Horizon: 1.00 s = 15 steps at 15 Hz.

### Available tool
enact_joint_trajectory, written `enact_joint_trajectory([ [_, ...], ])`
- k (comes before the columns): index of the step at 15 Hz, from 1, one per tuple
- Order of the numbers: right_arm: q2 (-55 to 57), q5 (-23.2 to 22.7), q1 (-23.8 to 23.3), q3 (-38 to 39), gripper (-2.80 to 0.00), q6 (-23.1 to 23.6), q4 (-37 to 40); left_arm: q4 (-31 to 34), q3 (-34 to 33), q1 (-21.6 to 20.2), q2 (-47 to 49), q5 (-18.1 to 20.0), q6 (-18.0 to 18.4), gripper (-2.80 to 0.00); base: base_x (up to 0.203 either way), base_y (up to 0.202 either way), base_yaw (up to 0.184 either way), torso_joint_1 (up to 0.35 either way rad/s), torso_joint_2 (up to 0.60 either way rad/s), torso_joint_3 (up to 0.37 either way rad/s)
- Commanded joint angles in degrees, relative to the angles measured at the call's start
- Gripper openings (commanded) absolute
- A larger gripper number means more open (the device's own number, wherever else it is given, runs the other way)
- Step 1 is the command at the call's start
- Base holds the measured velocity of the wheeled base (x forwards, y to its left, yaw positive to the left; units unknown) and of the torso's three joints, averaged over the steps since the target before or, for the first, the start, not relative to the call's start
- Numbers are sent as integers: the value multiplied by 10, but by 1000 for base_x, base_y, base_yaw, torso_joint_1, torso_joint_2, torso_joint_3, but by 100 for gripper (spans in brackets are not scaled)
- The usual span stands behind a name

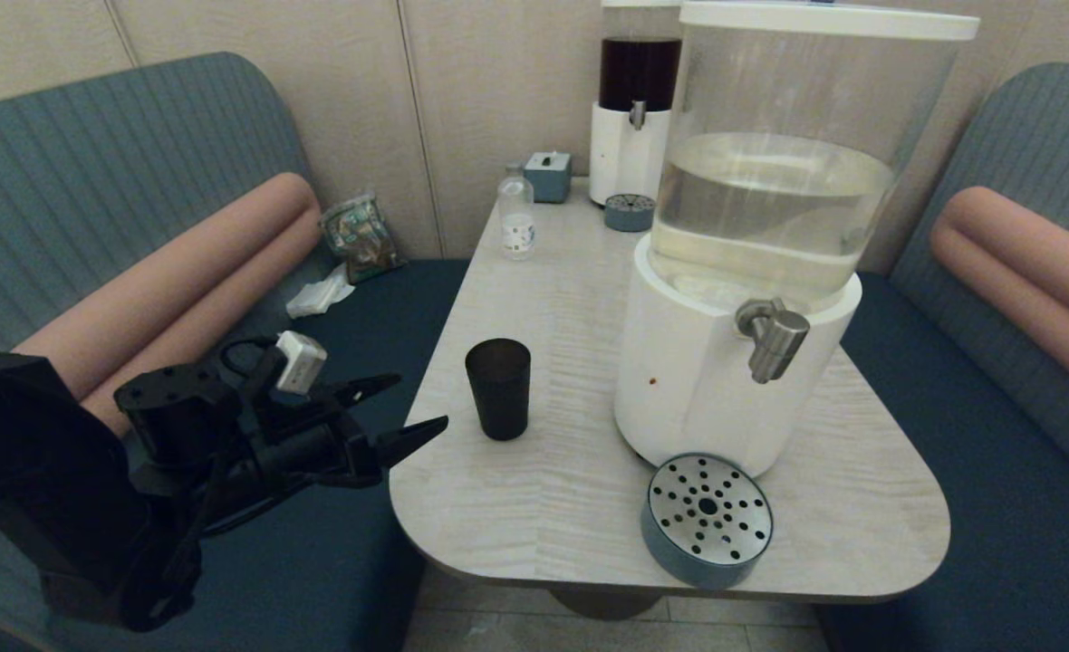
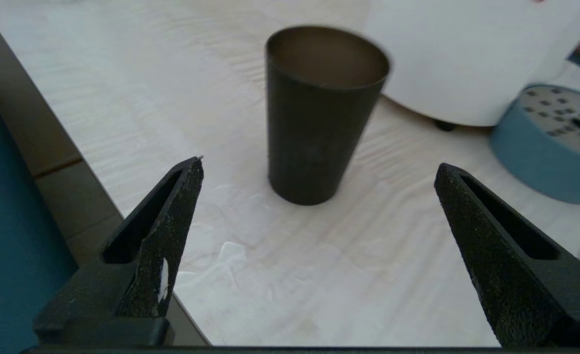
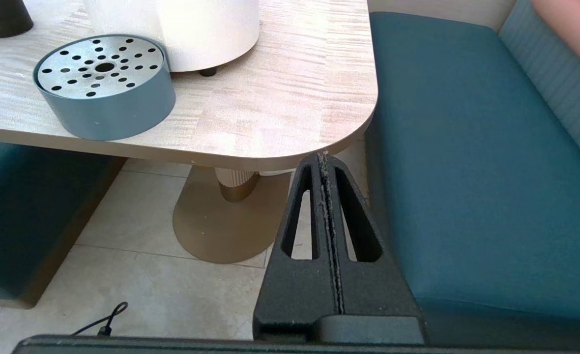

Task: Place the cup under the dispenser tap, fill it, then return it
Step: Pick up the cup

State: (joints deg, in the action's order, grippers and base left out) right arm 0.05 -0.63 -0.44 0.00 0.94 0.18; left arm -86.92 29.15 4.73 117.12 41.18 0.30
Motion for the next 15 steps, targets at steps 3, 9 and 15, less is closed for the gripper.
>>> enact_joint_trajectory([
  [3,0,0,0,0,-280,0,0,-6,50,3,59,2,0,0,0,0,0,0,0,0],
  [9,0,-1,0,0,-280,0,0,-7,121,36,108,1,-10,0,0,0,0,0,0,0],
  [15,0,0,0,1,-280,0,0,-7,185,72,141,-26,-25,0,0,0,0,0,0,0],
])
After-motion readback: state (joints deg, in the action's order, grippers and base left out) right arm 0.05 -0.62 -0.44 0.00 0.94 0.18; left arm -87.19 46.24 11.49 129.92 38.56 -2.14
